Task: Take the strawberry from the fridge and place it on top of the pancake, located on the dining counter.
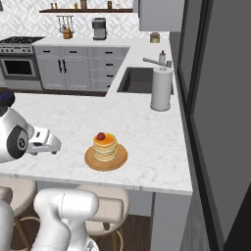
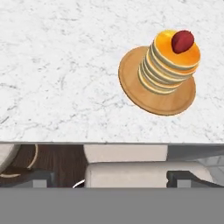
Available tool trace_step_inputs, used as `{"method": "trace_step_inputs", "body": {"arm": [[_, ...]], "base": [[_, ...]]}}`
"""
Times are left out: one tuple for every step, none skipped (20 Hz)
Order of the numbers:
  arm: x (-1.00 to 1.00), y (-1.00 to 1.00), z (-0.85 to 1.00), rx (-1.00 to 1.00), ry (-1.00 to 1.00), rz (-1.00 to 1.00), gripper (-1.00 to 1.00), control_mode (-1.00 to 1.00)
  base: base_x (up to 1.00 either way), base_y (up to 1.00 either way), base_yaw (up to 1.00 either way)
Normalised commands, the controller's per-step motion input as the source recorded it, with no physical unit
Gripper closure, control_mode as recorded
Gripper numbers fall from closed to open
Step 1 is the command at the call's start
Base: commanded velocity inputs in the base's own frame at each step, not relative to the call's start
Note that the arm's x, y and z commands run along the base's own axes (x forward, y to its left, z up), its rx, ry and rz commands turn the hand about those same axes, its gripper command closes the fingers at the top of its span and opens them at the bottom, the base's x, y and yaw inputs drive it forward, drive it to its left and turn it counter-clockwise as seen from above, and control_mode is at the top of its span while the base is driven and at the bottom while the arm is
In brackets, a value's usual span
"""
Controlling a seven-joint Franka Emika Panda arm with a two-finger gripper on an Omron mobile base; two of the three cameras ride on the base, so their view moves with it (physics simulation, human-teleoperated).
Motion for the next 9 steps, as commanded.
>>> {"method": "trace_step_inputs", "body": {"arm": [[0.0,0.18,-0.2,0.0,0.23,0.0,-1.0,-1.0],[0.01,0.0,-0.16,0.0,0.26,0.0,-1.0,-1.0],[0.1,0.0,-0.17,0.0,0.25,0.0,-1.0,-1.0],[0.09,0.0,-0.15,0.0,0.22,0.0,-1.0,-1.0],[0.15,0.0,-0.17,0.0,0.23,0.0,-1.0,-1.0],[0.15,0.02,-0.17,-0.01,0.23,0.0,-1.0,-1.0],[0.18,0.09,-0.16,-0.03,0.23,0.0,-1.0,-1.0],[0.16,0.08,-0.16,-0.04,0.23,0.0,-1.0,-1.0],[0.16,0.08,-0.17,-0.05,0.23,0.0,-1.0,-1.0]], "base": [[0.0,0.0,0.0],[0.0,0.0,0.0],[0.0,0.0,0.0],[0.0,0.0,0.0],[0.0,0.0,0.0],[0.0,0.0,0.0],[0.0,0.0,0.0],[0.0,0.0,0.0],[0.0,0.0,0.0]]}}
